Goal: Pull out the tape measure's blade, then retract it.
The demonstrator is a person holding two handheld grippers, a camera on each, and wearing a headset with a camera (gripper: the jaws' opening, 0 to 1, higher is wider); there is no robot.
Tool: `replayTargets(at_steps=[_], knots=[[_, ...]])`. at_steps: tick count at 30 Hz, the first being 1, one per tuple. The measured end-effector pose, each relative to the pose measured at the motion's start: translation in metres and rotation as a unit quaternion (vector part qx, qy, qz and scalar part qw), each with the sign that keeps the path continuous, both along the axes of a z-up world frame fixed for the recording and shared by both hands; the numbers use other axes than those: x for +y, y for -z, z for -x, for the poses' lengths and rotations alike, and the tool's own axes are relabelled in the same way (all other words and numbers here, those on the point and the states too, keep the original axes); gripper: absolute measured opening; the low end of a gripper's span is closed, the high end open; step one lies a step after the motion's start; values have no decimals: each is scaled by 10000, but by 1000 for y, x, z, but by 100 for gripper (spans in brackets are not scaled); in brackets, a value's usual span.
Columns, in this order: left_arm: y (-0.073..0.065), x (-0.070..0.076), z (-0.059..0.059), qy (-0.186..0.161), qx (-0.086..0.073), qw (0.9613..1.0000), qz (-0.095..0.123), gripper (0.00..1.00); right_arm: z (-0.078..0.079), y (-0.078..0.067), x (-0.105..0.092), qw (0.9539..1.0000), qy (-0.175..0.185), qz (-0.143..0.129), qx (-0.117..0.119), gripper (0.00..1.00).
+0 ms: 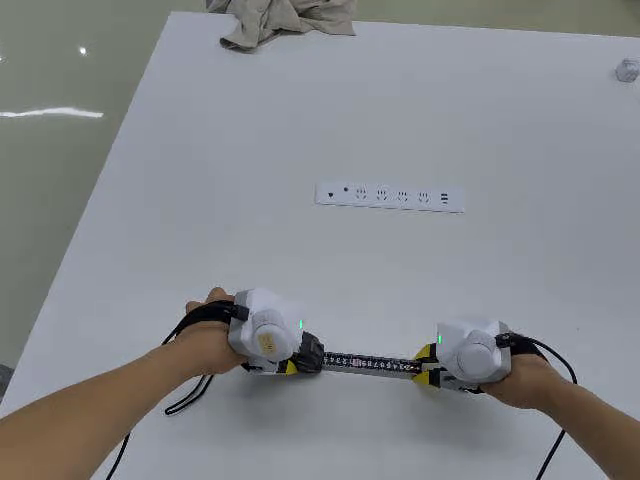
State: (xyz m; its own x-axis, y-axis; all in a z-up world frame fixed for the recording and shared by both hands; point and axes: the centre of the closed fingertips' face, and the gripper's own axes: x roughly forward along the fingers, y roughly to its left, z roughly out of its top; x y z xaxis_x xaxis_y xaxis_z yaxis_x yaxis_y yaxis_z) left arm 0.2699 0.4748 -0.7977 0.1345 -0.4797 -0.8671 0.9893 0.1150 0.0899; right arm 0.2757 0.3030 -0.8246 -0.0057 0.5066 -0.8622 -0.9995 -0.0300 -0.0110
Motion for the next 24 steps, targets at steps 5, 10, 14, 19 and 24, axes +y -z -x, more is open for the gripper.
replayTargets(at_steps=[5,10,14,19,24], knots=[[0,0,0,-3,3,10000,-5,33,-1,1,-6,10000,22,29,6,12],[0,0,0,-1,6,10000,-13,33,-1,2,-13,10000,8,93,7,12],[0,0,0,-1,0,10000,-21,33,-2,2,-20,9999,22,112,5,12],[0,0,0,10,8,10000,-36,33,-3,3,-29,9999,61,145,3,12],[1,0,0,19,6,10000,-50,33,-3,3,-37,9998,69,188,-15,12]])
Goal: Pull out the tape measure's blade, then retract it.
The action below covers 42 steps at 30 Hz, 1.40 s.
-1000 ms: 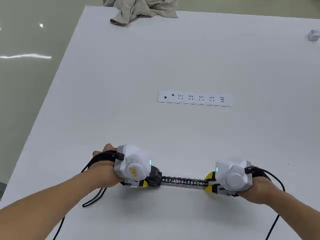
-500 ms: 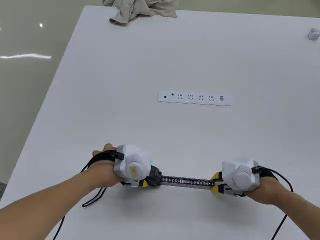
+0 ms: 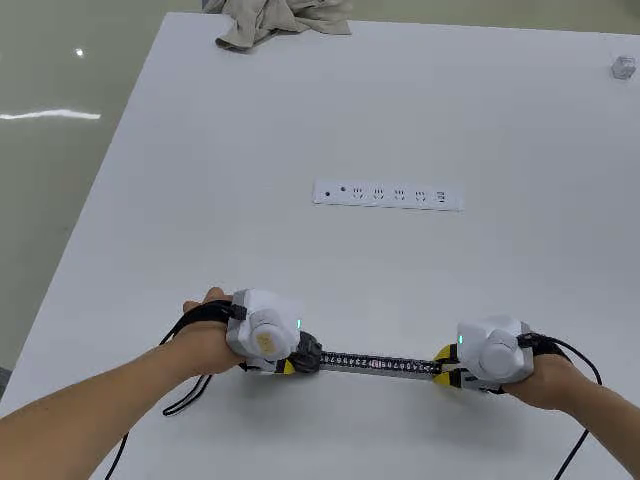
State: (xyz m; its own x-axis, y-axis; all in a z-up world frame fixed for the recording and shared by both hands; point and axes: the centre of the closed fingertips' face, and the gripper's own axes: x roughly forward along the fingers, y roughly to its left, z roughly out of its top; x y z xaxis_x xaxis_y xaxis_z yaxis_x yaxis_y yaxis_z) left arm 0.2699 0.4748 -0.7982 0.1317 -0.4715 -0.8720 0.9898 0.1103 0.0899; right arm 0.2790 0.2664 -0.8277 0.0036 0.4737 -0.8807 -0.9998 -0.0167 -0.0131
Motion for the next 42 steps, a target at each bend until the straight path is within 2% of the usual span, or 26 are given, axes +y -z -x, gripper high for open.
replayTargets(at_steps=[20,36,42], knots=[[0,0,0,-1,11,10000,-29,33,-3,-1,-32,9998,125,158,-36,12],[0,0,0,7,-7,10000,-35,33,-3,-1,-35,9997,86,209,-71,13],[0,-1,1,0,-27,10000,-26,33,-3,-2,-34,9995,19,278,-158,13]])
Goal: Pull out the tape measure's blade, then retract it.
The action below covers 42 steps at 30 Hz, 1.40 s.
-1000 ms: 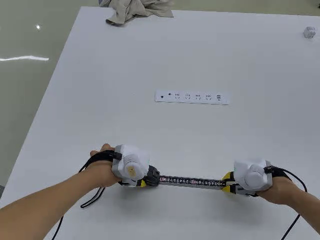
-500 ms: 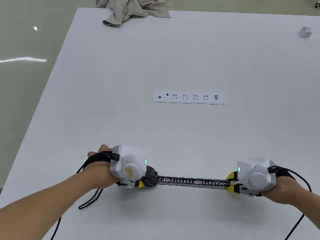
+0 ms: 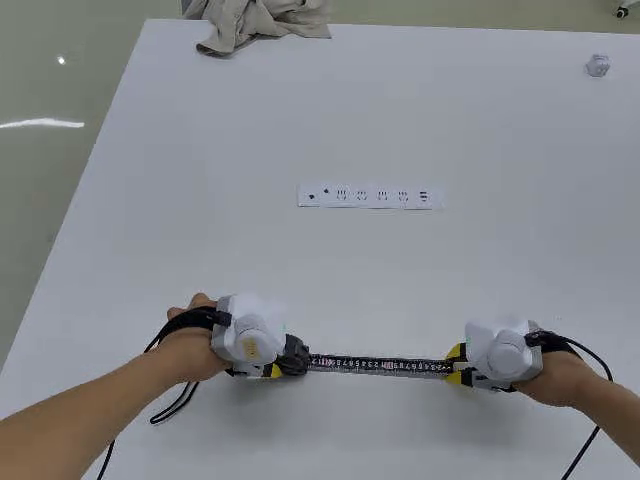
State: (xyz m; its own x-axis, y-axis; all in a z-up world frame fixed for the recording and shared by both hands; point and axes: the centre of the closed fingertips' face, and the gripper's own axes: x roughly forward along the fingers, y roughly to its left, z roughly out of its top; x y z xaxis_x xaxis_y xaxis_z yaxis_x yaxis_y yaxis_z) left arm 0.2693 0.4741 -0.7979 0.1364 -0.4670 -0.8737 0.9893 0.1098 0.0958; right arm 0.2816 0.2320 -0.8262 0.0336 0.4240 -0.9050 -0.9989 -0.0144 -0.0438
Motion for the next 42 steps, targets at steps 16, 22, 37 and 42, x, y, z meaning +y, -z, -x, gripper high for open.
replayTargets(at_steps=[16,22,37,42], knots=[[1,0,0,-1,-4,10000,-17,34,0,-1,0,9979,-407,406,-288,15],[-1,-1,0,16,-3,10000,21,35,-1,0,-1,9972,-369,499,-422,16],[-2,-3,-4,-525,-39,9980,341,37,-3,0,-2,9959,-203,567,-677,16],[-4,-5,-4,-776,-67,9959,456,45,-2,-3,-1,9959,-83,546,-723,17]])
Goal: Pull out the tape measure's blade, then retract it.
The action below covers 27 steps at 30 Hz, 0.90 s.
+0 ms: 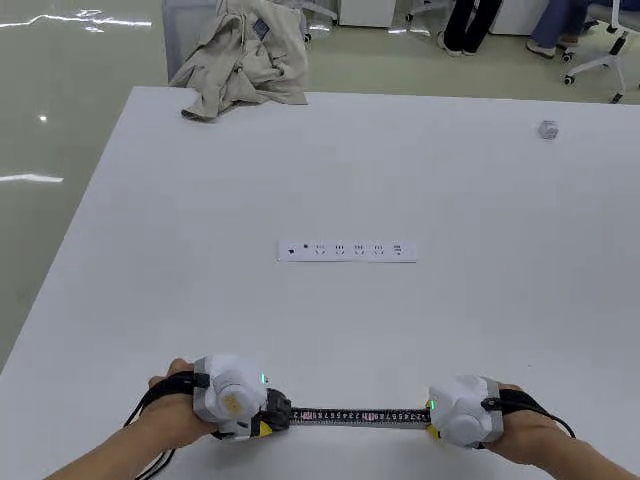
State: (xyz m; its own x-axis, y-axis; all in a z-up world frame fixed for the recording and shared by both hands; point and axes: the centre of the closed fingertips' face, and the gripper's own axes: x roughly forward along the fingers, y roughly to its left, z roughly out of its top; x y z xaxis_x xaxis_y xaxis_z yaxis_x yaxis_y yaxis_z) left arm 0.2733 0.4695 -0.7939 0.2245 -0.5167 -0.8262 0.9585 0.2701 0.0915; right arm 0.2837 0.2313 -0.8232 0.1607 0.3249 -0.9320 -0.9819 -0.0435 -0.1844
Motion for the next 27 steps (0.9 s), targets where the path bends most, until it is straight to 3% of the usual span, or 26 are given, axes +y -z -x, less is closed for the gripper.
replayTargets(at_steps=[2,12,16,27], knots=[[0,1,2,-116,59,9999,46,45,0,0,0,10000,27,3,-2,17],[-5,15,2,-773,-85,9966,289,49,-6,-1,-1,9996,283,-58,-4,22],[-6,22,3,-1154,-20,9919,533,52,-8,-1,-1,9993,362,-79,-51,25],[-11,32,7,-1754,-102,9813,789,58,-11,-3,-4,9959,848,-298,-114,31]])
